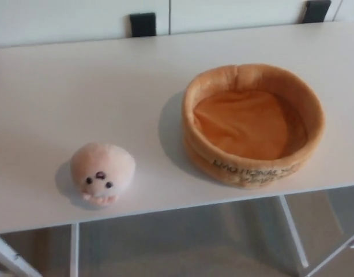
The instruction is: The robot walks towards a table in front, picks a dumpling toy with left hand and puts it in an orange round plate
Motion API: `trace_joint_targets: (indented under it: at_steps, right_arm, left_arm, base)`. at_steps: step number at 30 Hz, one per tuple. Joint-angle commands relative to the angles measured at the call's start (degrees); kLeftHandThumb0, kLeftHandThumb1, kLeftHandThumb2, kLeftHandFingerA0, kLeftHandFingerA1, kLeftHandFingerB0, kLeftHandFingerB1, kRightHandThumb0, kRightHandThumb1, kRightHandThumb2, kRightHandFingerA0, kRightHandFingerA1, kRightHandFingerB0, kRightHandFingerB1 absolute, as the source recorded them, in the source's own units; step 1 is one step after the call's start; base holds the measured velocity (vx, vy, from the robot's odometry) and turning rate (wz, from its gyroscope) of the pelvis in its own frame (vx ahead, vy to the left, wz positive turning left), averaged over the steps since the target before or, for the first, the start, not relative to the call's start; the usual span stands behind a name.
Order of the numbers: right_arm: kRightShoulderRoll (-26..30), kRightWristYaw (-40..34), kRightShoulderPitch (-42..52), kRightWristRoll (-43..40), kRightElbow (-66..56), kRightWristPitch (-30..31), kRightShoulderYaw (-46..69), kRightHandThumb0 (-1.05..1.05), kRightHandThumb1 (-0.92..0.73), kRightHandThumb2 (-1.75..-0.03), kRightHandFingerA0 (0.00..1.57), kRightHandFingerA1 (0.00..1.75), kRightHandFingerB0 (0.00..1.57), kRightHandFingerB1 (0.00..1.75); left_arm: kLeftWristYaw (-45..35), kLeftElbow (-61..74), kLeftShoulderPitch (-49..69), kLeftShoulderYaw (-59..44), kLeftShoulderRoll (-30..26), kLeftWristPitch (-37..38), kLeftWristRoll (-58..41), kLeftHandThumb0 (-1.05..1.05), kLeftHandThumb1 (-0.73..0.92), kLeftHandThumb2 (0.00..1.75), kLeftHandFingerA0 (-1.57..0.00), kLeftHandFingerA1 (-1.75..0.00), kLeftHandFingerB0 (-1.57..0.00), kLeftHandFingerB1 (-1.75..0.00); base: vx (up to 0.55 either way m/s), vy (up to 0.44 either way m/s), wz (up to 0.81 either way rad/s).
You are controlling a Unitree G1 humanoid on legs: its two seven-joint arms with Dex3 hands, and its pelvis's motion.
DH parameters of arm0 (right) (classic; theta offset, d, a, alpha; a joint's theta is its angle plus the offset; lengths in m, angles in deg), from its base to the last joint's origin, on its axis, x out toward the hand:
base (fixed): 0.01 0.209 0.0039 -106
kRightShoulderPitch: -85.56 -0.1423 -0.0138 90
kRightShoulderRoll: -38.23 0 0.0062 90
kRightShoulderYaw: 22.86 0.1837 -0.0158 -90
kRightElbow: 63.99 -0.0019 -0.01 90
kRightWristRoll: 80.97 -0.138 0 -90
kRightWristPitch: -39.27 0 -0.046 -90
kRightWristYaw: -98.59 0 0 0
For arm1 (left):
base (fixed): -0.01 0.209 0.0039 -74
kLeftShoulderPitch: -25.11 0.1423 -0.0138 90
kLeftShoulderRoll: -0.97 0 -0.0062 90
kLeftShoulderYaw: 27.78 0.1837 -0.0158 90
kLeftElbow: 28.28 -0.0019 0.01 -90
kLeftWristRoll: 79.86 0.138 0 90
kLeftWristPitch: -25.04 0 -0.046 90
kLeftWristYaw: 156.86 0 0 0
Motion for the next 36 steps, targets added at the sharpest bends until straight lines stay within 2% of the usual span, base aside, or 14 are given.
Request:
trace_joint_targets:
  at_steps: [1,8,14,15,17,22,23,25,26,31,32,34,35,36]
  right_arm:
    - [0.6,-0.7,0.6,-0.3,0.2,0.0,0.5,-0.13,0.07,-1.35,0.63,1.3,0.22,0.94]
    - [0.5,-0.9,0.9,-0.3,0.2,-0.7,0.5,-0.12,0.09,-1.34,0.62,1.3,0.21,0.95]
    - [0.6,-1.5,0.8,-0.1,0.0,-1.1,0.3,-0.2,0.09,-1.34,0.64,1.33,0.21,0.97]
    - [0.6,-0.7,0.7,-0.8,-0.1,-1.0,0.9,-0.2,0.08,-1.33,0.64,1.33,0.18,0.95]
    - [0.7,-0.5,0.7,-1.1,0.1,-0.6,1.2,-0.18,0.08,-1.3,0.6,1.31,0.2,0.94]
    - [0.7,-0.1,0.9,-1.4,0.1,-0.7,1.5,-0.06,0.08,-1.39,0.58,1.3,0.19,0.93]
    - [0.6,-0.3,1.0,-1.4,0.1,-0.9,1.5,-0.11,0.11,-1.37,0.62,1.33,0.2,0.95]
    - [0.5,-0.6,1.0,-1.4,0.1,-0.9,1.5,-0.12,0.11,-1.36,0.64,1.32,0.2,0.96]
    - [0.4,-0.5,1.0,-1.7,0.0,-1.0,1.8,-0.1,0.11,-1.36,0.62,1.33,0.19,0.95]
    - [0.5,-0.9,1.0,-1.4,0.0,-1.3,1.6,-0.19,0.1,-1.29,0.66,1.34,0.19,0.94]
    - [0.5,-0.8,0.9,-1.6,0.0,-1.3,1.8,-0.17,0.11,-1.33,0.66,1.34,0.2,0.96]
    - [0.6,-0.7,0.8,-1.8,0.1,-1.4,2.0,-0.17,0.11,-1.33,0.66,1.34,0.2,0.96]
    - [0.6,-0.8,0.8,-1.7,0.1,-1.5,2.0,-0.19,0.12,-1.33,0.66,1.34,0.21,0.96]
    - [0.6,-1.1,0.8,-1.7,0.1,-1.5,2.0,-0.17,0.11,-1.33,0.65,1.32,0.21,0.96]
  left_arm:
    - [0.6,3.2,2.5,3.9,-1.9,3.4,4.9,-0.17,0.56,0.57,-0.65,-0.47,-0.47,-0.35]
    - [-3.9,39.4,21.1,6.9,-6.1,1.3,5.6,-0.19,0.54,0.56,-0.66,-0.47,-0.49,-0.36]
    - [-10.8,61.8,38.5,3.3,-12.6,6.2,0.2,-0.29,0.55,0.57,-0.63,-0.45,-0.46,-0.35]
    - [-15.9,68.5,43.5,1.6,-17.0,6.7,-4.8,-0.49,0.43,0.73,-0.52,-0.53,-0.37,-0.45]
    - [-26.7,78.4,49.2,-2.9,-25.4,5.7,-16.3,-0.46,0.42,0.71,-0.47,-0.5,-0.34,-0.43]
    - [-37.7,89.0,52.9,-12.8,-30.5,3.3,-32.9,-0.41,0.42,0.68,-0.47,-0.49,-0.37,-0.42]
    - [-39.6,92.4,52.6,-18.1,-30.6,3.4,-38.5,-0.34,0.4,0.64,-0.65,-0.5,-0.4,-0.42]
    - [-40.1,94.6,52.9,-22.0,-30.5,2.9,-41.2,-0.31,0.46,0.55,-0.79,-0.49,-0.45,-0.35]
    - [-40.0,96.3,52.1,-25.8,-30.3,2.8,-44.3,-0.42,0.38,0.68,-0.7,-0.57,-0.42,-0.45]
    - [-41.7,102.2,47.1,-37.8,-30.7,-1.0,-59.4,-0.39,0.48,0.55,-0.57,-0.42,-0.41,-0.33]
    - [-40.2,103.5,45.2,-39.8,-31.2,-1.2,-61.9,-0.55,0.4,0.78,-0.64,-0.68,-0.37,-0.47]
    - [-38.5,104.9,43.4,-41.7,-31.6,-1.4,-64.2,-0.55,0.4,0.78,-0.64,-0.68,-0.37,-0.47]
    - [-37.7,105.4,41.7,-41.3,-31.5,-1.2,-65.4,-0.48,0.49,0.55,-0.74,-0.93,-0.54,-0.37]
    - [-35.8,106.0,39.5,-41.0,-31.7,-1.8,-67.3,-0.61,0.45,0.57,-0.76,-0.85,-0.57,-0.4]
  base:
    - [-0.1,-0.054,-0.02]
    - [-0.02,-0.01,-0.06]
    - [0.01,0.228,-0.05]
    - [-0.05,0.253,0.04]
    - [0.01,0.176,-0.04]
    - [0.05,0.001,0.07]
    - [0.03,-0.068,0.09]
    - [-0.01,-0.086,0.06]
    - [-0.02,-0.098,0.04]
    - [-0.01,-0.051,0.01]
    - [0.0,0.0,0.0]
    - [0.0,0.0,0.0]
    - [0.0,0.0,0.0]
    - [0.0,0.0,0.0]
